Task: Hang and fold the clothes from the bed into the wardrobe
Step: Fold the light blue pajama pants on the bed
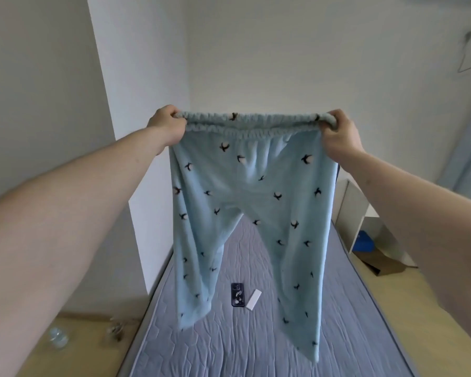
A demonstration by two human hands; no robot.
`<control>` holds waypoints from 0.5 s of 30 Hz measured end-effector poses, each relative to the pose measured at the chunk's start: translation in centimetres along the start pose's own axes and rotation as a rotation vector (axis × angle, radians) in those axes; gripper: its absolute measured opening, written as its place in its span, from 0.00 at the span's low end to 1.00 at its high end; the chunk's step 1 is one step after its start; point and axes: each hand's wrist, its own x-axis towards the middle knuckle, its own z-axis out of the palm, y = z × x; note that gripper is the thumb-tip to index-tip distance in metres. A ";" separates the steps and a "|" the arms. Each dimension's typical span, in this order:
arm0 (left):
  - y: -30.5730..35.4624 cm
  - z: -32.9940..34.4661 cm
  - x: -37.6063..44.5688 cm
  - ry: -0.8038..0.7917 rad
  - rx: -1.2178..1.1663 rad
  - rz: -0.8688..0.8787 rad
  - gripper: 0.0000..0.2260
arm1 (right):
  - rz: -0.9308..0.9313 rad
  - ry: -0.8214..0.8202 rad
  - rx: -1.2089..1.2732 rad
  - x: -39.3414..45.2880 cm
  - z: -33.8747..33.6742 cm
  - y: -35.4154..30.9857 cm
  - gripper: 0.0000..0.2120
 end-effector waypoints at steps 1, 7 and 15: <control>0.2 -0.4 -0.2 0.012 -0.025 0.015 0.05 | -0.018 0.027 0.033 -0.3 -0.4 -0.6 0.05; -1.5 -1.7 -3.8 -0.022 -0.069 0.069 0.07 | -0.049 0.075 0.161 -5.9 -1.5 -1.3 0.03; -15.7 4.3 -15.7 -0.371 0.065 -0.071 0.11 | 0.190 -0.150 0.119 -24.3 3.0 8.8 0.05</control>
